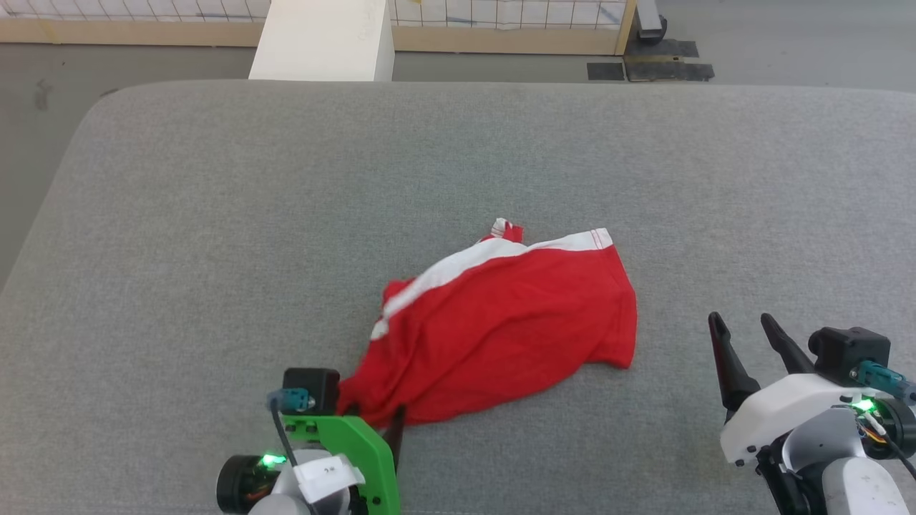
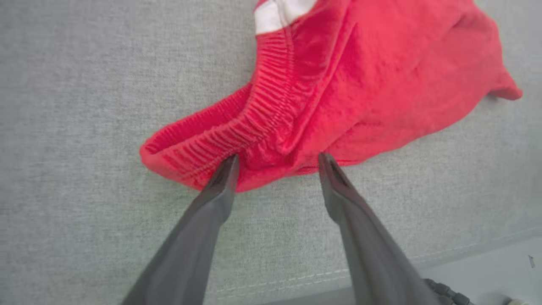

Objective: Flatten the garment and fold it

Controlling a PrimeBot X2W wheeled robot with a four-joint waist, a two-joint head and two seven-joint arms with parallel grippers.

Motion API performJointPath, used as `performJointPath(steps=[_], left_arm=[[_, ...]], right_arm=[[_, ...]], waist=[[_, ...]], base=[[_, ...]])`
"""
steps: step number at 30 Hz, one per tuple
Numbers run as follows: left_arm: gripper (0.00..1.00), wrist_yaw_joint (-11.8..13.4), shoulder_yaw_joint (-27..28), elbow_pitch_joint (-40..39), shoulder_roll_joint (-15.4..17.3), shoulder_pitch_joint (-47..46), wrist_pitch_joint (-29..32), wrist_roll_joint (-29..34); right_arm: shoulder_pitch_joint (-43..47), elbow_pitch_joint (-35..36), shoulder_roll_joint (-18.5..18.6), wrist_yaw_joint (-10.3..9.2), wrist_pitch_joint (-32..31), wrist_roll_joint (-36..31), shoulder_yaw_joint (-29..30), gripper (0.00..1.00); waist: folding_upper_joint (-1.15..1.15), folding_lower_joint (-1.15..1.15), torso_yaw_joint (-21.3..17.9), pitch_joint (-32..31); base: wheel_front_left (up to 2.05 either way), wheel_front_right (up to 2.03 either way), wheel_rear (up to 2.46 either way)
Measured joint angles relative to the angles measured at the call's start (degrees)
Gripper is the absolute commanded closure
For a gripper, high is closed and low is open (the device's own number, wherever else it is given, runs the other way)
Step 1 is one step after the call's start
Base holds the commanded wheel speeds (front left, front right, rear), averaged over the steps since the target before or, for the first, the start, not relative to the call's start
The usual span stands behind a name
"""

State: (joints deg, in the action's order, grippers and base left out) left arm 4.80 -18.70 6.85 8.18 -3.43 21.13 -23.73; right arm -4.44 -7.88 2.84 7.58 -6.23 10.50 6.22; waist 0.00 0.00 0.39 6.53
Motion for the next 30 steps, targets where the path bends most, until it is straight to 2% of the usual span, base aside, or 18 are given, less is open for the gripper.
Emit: performJointPath(steps=[7,13,16,26,30], left_arm=[[0.0,1.4,2.4,-5.5,-0.7,1.3,-2.9,-1.1],[0.0,4.1,6.5,-8.5,-0.4,-0.5,-6.8,-1.0],[0.0,4.3,6.8,-4.3,0.3,-4.2,-6.0,-0.6],[0.0,1.3,3.5,15.5,-1.2,-17.6,-3.2,-0.9],[0.0,2.1,1.7,22.1,-1.1,-19.5,-1.0,0.8]], right_arm=[[0.7,0.7,0.0,0.0,0.5,0.5,0.7,0.0],[1.3,1.7,0.0,0.0,0.7,0.6,1.2,0.0],[1.3,2.0,0.0,0.0,0.7,0.6,1.2,0.0],[1.2,2.4,0.0,0.0,0.6,0.7,0.1,0.0],[1.1,2.5,0.0,0.0,0.6,0.7,-0.4,0.0]], waist=[[0.0,0.0,-0.6,-0.6],[0.0,0.0,-1.4,-0.3],[0.0,0.0,-1.7,0.2],[0.0,0.0,-3.1,1.9],[0.0,0.0,-3.9,2.4]], base=[[0.0,0.0,0.0],[0.0,0.0,0.0],[0.0,0.0,0.0],[0.0,0.0,0.0],[0.0,0.0,0.0]])
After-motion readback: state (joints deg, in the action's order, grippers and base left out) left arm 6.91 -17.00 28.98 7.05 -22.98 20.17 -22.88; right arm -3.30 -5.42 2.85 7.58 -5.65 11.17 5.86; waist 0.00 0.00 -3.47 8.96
